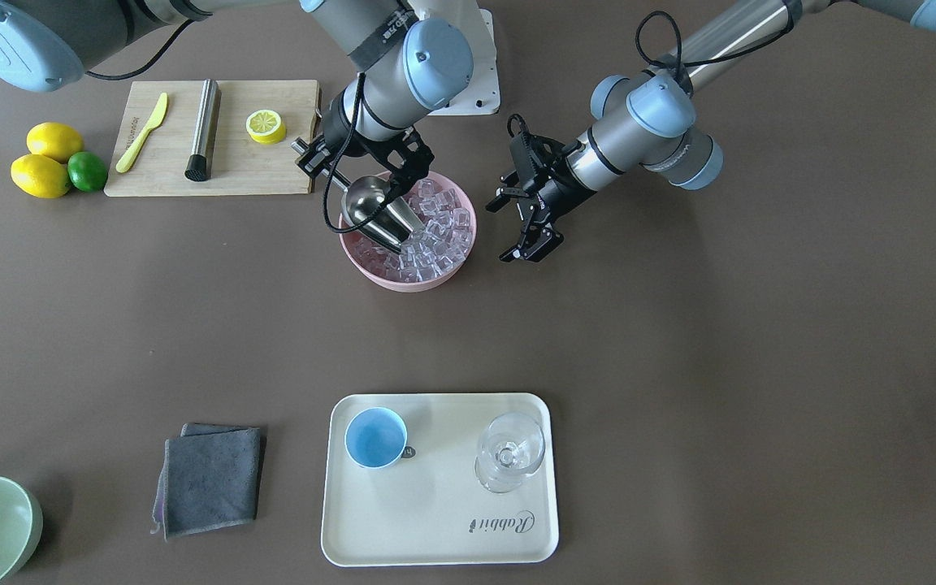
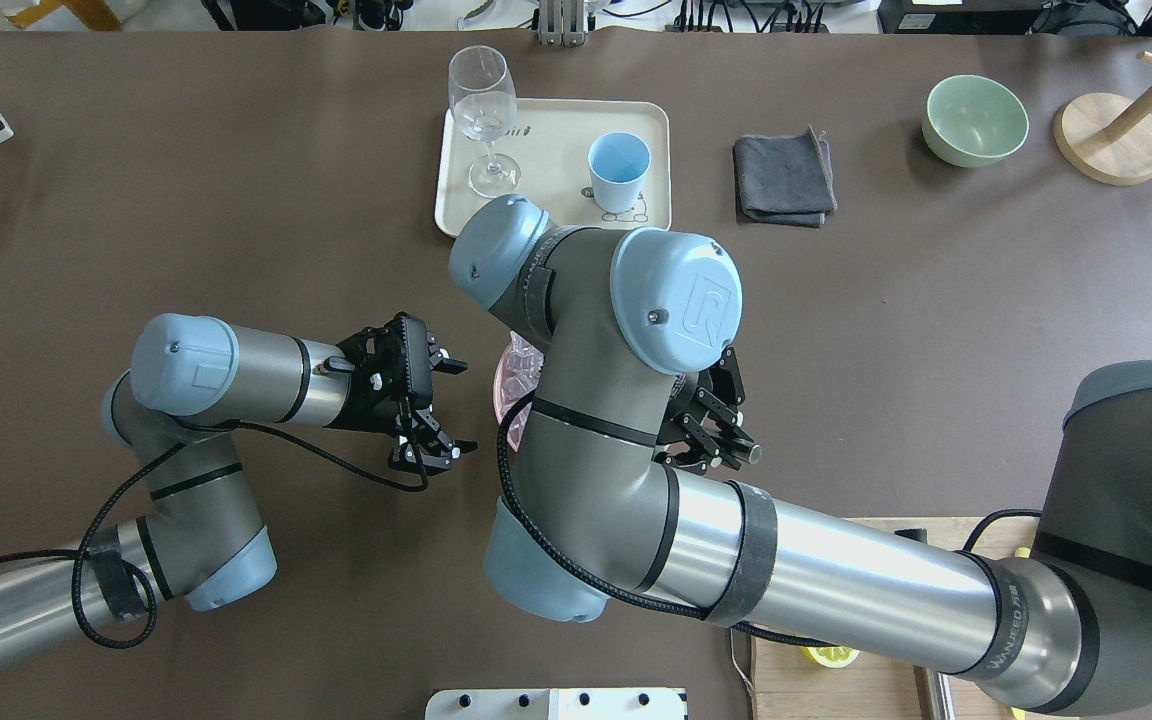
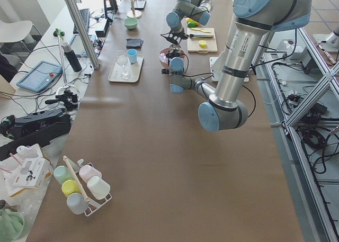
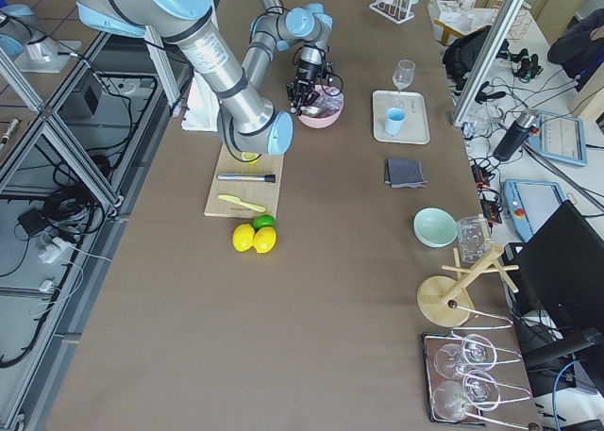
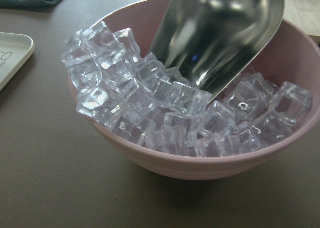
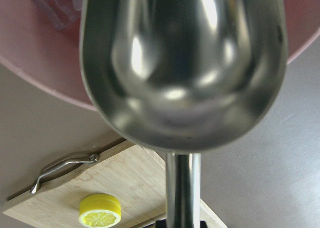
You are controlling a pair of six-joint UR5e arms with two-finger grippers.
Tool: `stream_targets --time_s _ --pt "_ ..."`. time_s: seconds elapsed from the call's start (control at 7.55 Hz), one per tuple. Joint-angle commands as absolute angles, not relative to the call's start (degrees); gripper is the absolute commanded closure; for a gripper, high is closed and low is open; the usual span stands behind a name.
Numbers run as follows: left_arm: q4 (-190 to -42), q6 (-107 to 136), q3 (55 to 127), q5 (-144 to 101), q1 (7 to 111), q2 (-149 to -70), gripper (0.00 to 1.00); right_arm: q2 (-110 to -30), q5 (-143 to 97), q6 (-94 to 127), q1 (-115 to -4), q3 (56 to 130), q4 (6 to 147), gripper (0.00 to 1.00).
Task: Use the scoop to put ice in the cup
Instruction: 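Lower the scoop into the ice cubes with the right gripper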
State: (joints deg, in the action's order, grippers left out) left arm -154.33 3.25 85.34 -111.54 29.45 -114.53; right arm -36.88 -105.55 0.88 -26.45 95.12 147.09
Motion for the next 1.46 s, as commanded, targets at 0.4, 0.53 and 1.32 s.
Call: stream_targets --time_s 0.4,0.53,1.32 --pt "-154.2 3.2 85.3 -111.6 29.7 -114.5 0.02 -45.4 -105.9 1.0 -26.5 104.3 137.8 1.0" --pt "-154.3 3.2 85.3 -111.6 29.9 -114.5 0.02 -45.8 -106.0 1.0 -26.5 104.6 136.9 1.0" --pt "-154.3 3.2 85.4 -111.6 30.1 -114.5 0.02 -53.1 -106.2 0.9 -26.5 109.1 125.4 1.0"
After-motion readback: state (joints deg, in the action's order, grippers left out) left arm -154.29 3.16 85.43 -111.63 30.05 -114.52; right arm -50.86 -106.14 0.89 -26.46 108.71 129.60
